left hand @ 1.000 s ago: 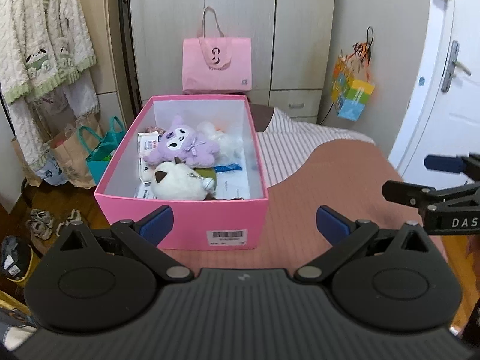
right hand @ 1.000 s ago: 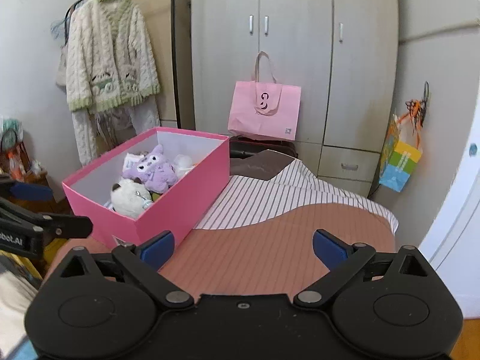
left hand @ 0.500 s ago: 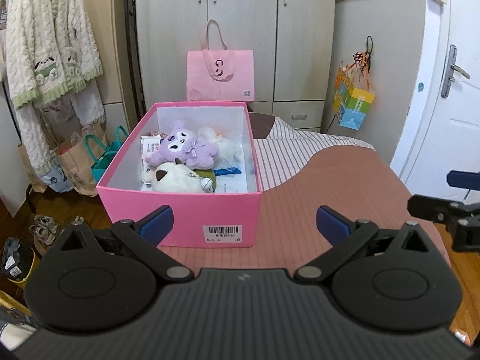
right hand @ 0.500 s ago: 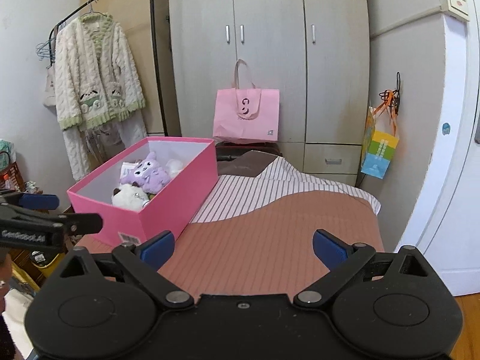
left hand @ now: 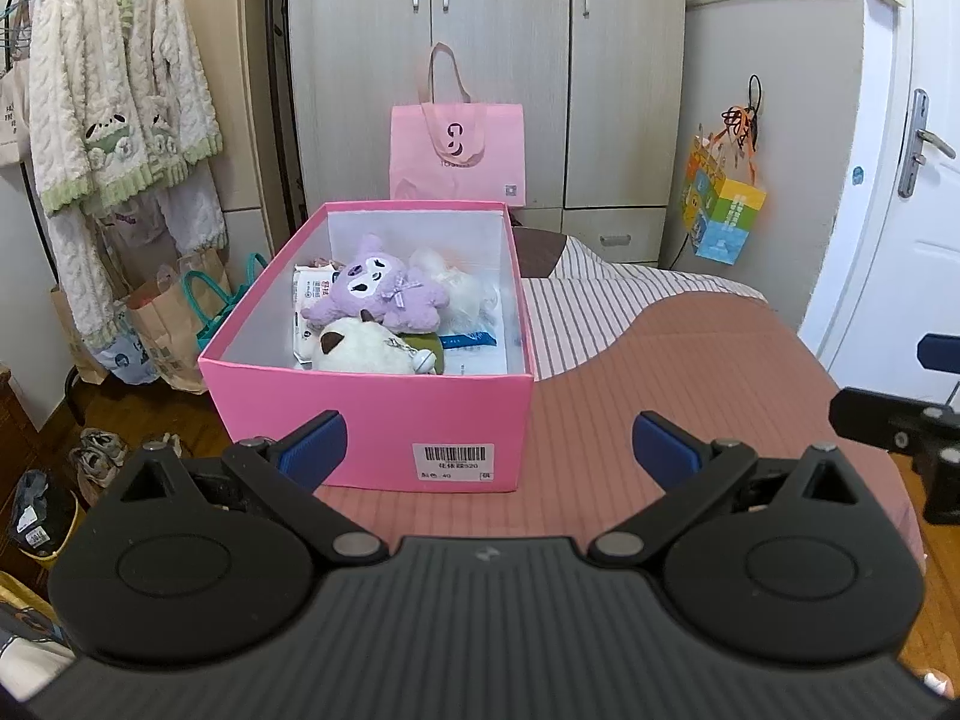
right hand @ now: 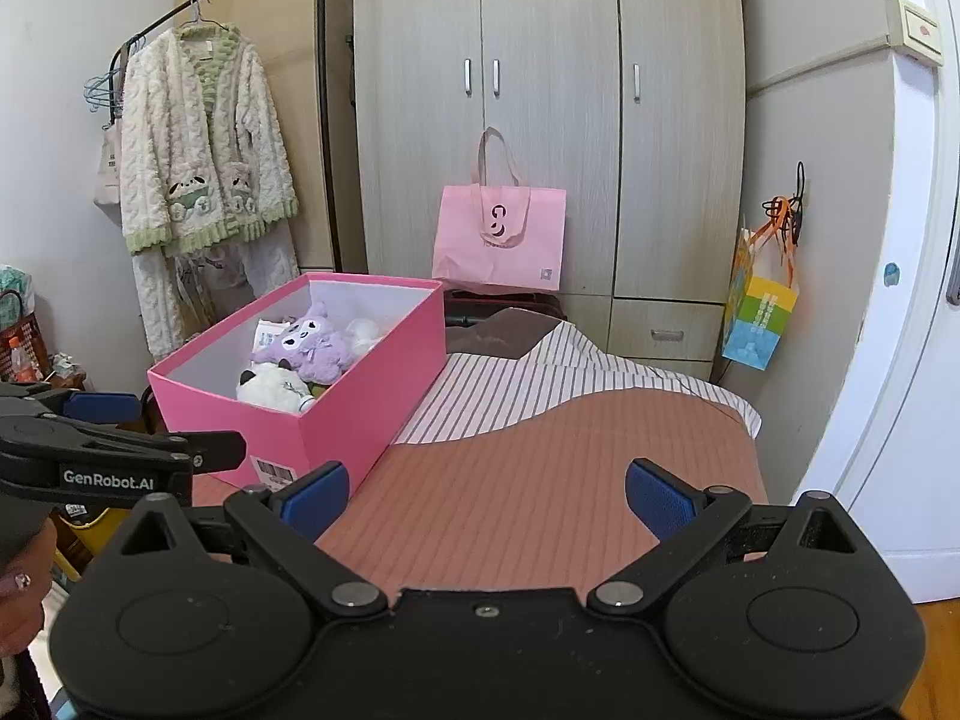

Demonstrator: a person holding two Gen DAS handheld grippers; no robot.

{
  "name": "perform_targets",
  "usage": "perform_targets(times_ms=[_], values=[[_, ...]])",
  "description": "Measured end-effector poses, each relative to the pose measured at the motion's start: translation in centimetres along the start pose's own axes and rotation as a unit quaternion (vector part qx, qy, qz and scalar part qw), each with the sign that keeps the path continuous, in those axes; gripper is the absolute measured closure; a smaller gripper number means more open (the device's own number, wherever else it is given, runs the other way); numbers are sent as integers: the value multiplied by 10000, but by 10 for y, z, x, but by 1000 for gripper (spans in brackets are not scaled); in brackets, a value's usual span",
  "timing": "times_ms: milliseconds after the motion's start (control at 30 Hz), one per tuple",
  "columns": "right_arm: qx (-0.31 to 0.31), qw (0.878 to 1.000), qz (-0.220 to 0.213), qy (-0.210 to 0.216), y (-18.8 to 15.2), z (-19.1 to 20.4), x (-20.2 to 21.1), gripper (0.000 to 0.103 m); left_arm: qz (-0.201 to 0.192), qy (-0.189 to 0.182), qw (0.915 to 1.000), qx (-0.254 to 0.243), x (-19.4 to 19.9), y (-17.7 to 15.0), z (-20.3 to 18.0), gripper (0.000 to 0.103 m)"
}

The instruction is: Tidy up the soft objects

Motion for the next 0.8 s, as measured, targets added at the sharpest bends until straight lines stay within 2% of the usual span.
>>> perform_targets(times_ms=[467, 800], values=[[-110, 9994, -125, -298, -4, -4, -5, 3, -65, 7, 9999, -109, -1, -4, -6, 0], [-85, 9984, -217, -513, -4, -8, -7, 3, -65, 56, 10000, 31, -6, -7, -1, 0]])
Point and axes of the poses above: each gripper's, at about its wrist camera, not at the fingertips, and x roughly against the way its jaws point, z to its left, y to its top, the point moved 6 cm from there along -x, roughly the way its jaws point, and after that the axes turned 2 degrees about -x, right-handed, at the moved point
